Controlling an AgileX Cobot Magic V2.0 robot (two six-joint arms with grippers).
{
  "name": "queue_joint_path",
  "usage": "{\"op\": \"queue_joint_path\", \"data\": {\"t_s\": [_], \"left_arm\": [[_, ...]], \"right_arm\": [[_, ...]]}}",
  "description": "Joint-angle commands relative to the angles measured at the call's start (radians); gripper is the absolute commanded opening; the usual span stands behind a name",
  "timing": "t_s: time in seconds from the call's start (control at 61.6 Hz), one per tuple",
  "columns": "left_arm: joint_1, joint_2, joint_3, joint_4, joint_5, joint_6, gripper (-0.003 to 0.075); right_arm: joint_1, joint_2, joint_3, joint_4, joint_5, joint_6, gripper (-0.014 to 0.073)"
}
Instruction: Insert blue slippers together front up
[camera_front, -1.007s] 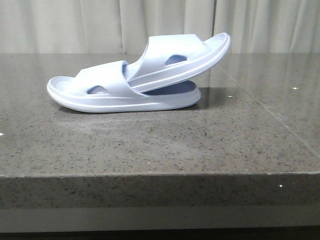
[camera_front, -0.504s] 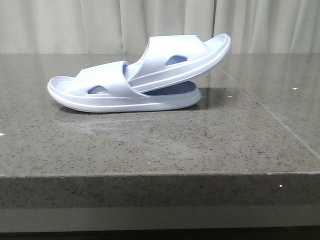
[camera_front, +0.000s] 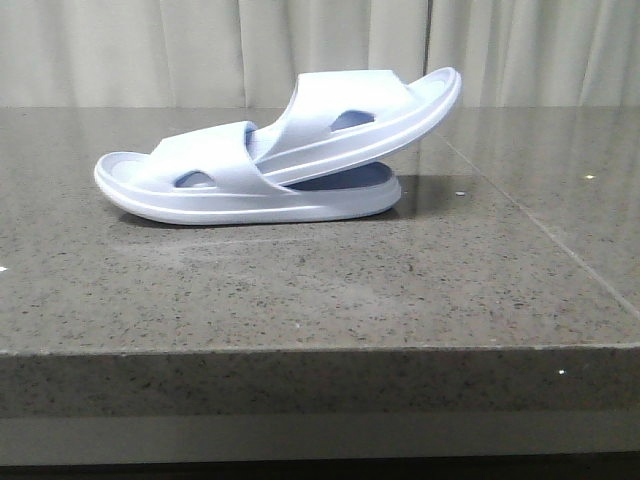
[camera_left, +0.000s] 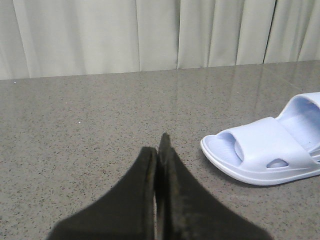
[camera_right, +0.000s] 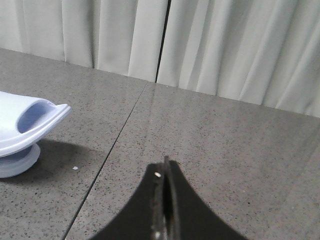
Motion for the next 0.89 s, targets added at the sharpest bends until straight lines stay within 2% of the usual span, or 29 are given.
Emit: {"op": "queue_joint_path", "data": {"t_s": [0.0,0.634,0.699,0.78,0.877], "left_arm": [[-0.008,0.008,-0.025,-0.022,-0.083,-0.003,-0.0019],[-0.008,0.008,-0.021,-0.015,-0.085,-0.008,-0.0019],[-0.008,-0.008,-0.011,0.05,-0.085,-0.102,-0.0019],[-0.008,-0.036,0.013,0.197,-0.091,-0.296,-0.0019],[-0.008,-0.067,0.058,0.305,-0.134,-0.393,-0.0019]], "right_arm": [[-0.001,0.002,-0.026,0.007,-0.087,-0.007,-0.006],[-0.001,0.002,-0.026,0.007,-0.087,-0.007,-0.006],[-0.001,0.002,-0.026,0.007,-0.087,-0.007,-0.006],[-0.001,0.002,-0.026,0.007,-0.087,-0.007,-0.006],[-0.001,0.002,-0.026,0.007,-0.087,-0.007,-0.006]]}}
